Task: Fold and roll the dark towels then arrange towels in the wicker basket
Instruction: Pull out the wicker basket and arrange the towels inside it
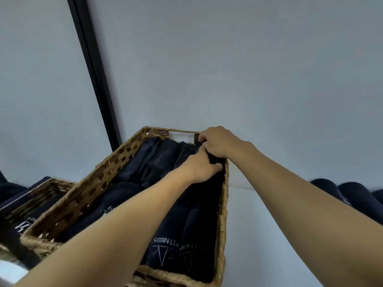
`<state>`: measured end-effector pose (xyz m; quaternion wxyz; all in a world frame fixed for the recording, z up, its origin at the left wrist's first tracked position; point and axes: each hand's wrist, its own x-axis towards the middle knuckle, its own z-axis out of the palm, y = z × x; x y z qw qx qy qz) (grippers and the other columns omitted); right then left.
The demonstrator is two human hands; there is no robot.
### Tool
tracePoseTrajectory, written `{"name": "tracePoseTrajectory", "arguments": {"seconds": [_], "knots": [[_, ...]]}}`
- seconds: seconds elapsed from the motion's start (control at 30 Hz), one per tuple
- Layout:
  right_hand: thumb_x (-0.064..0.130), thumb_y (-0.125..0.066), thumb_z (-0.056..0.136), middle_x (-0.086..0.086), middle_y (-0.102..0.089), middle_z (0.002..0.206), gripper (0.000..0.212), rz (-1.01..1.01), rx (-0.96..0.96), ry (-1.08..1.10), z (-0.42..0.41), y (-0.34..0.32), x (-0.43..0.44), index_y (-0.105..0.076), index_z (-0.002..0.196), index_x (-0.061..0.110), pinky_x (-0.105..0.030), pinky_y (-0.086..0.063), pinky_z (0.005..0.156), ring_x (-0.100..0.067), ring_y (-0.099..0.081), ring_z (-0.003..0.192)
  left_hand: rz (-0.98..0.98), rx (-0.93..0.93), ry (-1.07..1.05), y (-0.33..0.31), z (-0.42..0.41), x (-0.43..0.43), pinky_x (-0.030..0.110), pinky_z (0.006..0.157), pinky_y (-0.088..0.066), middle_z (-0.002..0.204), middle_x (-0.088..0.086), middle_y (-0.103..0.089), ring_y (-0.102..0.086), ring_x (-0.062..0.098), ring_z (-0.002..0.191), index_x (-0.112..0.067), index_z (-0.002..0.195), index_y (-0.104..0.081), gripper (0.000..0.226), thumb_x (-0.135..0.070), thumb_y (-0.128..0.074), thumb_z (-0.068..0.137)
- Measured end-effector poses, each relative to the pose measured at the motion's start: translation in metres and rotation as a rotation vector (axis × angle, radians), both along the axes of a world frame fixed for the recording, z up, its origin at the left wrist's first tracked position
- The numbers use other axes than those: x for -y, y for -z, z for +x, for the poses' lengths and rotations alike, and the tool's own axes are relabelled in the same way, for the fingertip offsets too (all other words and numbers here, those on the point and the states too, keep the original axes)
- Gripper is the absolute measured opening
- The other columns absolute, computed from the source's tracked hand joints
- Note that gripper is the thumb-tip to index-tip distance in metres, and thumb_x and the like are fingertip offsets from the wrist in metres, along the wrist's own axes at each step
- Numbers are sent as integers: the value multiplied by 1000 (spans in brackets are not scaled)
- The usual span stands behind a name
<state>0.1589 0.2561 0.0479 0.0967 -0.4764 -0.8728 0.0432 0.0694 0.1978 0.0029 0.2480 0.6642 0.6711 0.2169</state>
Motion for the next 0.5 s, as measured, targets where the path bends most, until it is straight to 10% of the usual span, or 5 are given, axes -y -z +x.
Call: {"name": "tracePoseTrajectory", "arguments": {"seconds": [0.2,0.5], "knots": [[20,-47,97,-3,-61,118,29,36,259,-57,-6,12,-17,-66,118,25,-35,-48,86,-23,-57,103,-121,-206,68,7,0,6,41,107,-38,146,29,-36,-41,39,131,-9,154,8,90,-47,-48,94],[29,-63,91,-3,-60,105,25,15,439,-11,-24,14,-27,-64,113,17,-40,-52,86,-24,-58,96,-247,-587,288,-22,-14,27,46,105,-40,149,13,-16,-34,34,130,-5,136,-45,81,-61,-65,80]]}}
